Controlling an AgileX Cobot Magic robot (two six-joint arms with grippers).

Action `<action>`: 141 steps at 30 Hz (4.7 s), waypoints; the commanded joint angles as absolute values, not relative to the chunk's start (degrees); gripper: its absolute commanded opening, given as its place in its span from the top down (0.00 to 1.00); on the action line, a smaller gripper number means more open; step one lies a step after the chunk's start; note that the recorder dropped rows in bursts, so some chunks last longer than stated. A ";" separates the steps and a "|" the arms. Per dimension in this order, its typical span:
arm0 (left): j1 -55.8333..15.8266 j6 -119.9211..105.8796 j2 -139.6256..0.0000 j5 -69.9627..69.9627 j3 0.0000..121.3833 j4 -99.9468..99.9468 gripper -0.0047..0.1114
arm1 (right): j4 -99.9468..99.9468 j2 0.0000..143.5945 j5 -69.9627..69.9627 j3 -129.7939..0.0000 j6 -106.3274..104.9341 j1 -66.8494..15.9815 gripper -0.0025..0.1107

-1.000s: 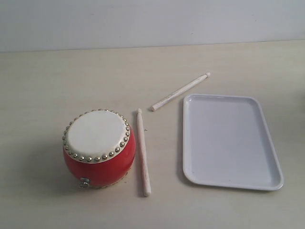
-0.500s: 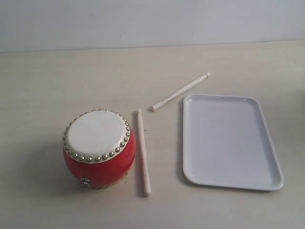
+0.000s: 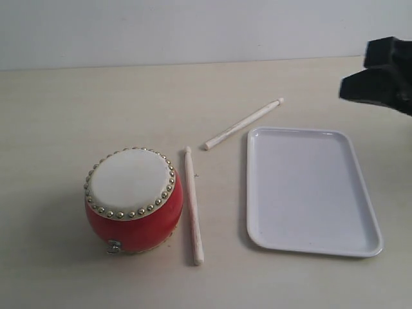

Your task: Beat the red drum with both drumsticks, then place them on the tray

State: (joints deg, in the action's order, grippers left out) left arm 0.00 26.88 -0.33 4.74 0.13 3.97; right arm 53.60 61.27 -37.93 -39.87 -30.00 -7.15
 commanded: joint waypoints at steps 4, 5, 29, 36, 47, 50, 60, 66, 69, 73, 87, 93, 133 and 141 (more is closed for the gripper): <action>0.07 27.27 0.00 4.80 0.00 4.23 0.96 | 35.12 78.81 -44.49 -52.16 -17.79 -19.39 0.98; 0.07 27.27 0.00 4.80 0.00 4.23 0.96 | 32.33 80.65 -44.74 -53.30 -14.60 -21.22 0.98; 0.07 27.27 0.00 4.80 0.00 4.23 0.96 | 16.63 104.49 -41.61 -61.97 5.27 -45.96 0.66; 0.07 27.27 0.00 4.80 0.00 4.23 0.96 | 13.13 106.68 -37.30 -62.23 11.41 -49.98 0.66; 0.00 27.27 0.00 5.09 0.00 4.23 0.96 | 6.74 109.41 -34.92 -62.23 20.26 -51.35 0.66; 0.00 27.27 0.00 5.09 0.00 4.23 0.96 | 6.42 109.63 -34.21 -62.23 21.18 -51.35 0.66; 0.00 27.27 0.00 5.09 0.00 4.23 0.96 | 6.17 109.43 -28.48 -57.64 26.17 -54.05 0.66; 0.00 27.27 0.00 5.23 0.00 4.23 0.96 | 4.98 109.43 -26.82 -57.42 27.94 -54.34 0.66; 0.00 27.27 0.00 5.23 0.00 4.23 0.96 | 2.84 109.43 -26.95 -57.42 29.13 -54.34 0.66; 0.00 27.27 0.00 5.23 0.00 4.23 0.96 | 1.06 109.43 -26.95 -57.42 32.22 -54.34 0.66; 0.00 27.27 0.00 5.23 0.00 4.23 0.96 | -3.45 109.92 -27.63 -57.42 40.77 -54.34 0.66; 0.00 27.27 0.00 5.23 0.00 4.23 0.96 | -3.58 110.54 -28.80 -57.42 40.77 -54.34 0.66; 0.00 28.69 0.00 5.41 0.00 4.23 0.96 | -8.26 107.57 -31.83 -57.42 42.37 -54.22 0.98; 0.00 30.69 0.00 4.54 0.00 4.23 0.96 | -16.45 100.74 -37.24 -57.42 43.80 -53.81 0.98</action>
